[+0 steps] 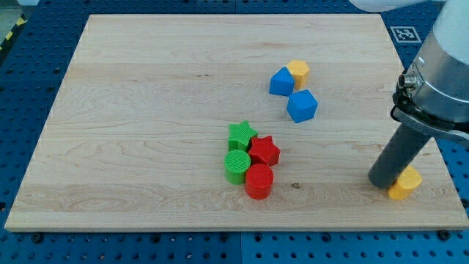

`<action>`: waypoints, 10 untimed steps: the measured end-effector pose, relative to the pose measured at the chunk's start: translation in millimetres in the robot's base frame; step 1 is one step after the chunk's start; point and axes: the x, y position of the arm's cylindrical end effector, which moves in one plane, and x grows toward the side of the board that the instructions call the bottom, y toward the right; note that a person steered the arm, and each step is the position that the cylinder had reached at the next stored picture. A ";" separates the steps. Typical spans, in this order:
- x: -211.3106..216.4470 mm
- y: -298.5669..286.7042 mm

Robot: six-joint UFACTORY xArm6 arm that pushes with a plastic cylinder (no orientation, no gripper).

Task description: Push the yellow hexagon into the yellow heart

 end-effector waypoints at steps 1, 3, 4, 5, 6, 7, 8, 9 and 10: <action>-45.8 0.0; -202.4 0.1; -269.6 -34.7; -269.9 -105.9; -232.4 -121.2; -221.1 -97.8; -197.0 -76.3; -168.8 -80.8; -140.2 -72.7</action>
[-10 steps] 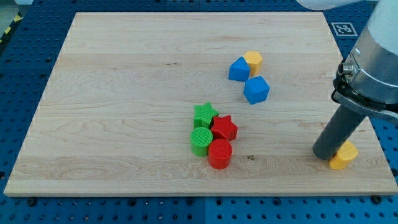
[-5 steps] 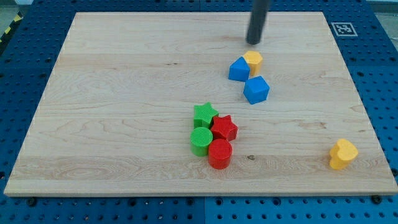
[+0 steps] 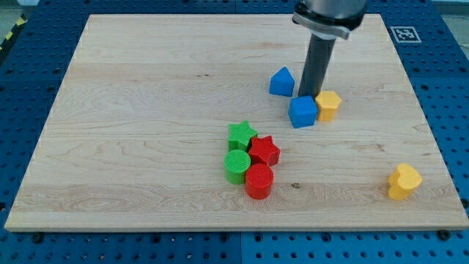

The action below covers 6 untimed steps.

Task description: Push the yellow hexagon into the yellow heart

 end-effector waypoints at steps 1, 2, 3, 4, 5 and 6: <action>20.1 27.8; 24.1 59.6; 24.4 71.7; 33.5 70.8; 53.8 70.8; 72.1 78.6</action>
